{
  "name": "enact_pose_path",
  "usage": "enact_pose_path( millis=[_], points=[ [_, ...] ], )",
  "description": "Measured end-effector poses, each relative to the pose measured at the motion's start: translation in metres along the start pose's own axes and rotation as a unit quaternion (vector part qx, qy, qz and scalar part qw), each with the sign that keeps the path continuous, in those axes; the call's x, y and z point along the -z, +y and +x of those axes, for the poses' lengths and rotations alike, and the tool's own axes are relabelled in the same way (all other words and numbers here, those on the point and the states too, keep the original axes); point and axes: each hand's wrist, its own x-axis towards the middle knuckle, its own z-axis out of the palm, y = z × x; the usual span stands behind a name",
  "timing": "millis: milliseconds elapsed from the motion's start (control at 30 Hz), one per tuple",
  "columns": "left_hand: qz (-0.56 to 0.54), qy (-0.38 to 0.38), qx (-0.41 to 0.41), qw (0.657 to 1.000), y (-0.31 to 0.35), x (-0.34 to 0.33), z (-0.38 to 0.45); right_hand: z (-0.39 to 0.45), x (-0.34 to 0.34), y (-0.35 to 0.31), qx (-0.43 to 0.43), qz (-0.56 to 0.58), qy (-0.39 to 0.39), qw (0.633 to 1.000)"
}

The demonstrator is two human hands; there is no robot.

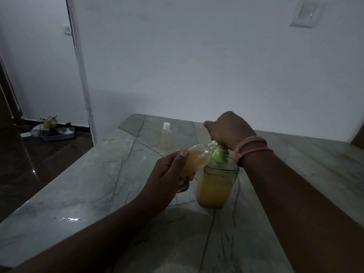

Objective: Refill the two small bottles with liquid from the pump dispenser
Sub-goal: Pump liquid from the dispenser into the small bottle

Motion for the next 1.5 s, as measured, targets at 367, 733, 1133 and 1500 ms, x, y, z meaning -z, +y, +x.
enact_pose_path(
  millis=[367,733,1133,1500],
  points=[
    [-0.002,0.008,0.004,1.0,0.001,-0.001,-0.002,-0.003,0.005,-0.007,0.016,-0.065,0.026,0.997],
    [0.0,0.004,0.006,1.0,0.001,-0.003,-0.003,-0.003,0.006,-0.005,0.009,-0.047,-0.004,0.999],
    [-0.003,0.0,-0.001,1.0,0.0,-0.001,-0.003,-0.004,0.007,-0.005,0.003,-0.044,-0.038,0.998],
    [0.0,0.002,0.007,1.0,0.001,-0.003,-0.003,-0.001,0.002,0.002,-0.015,-0.009,-0.053,0.998]
  ],
)
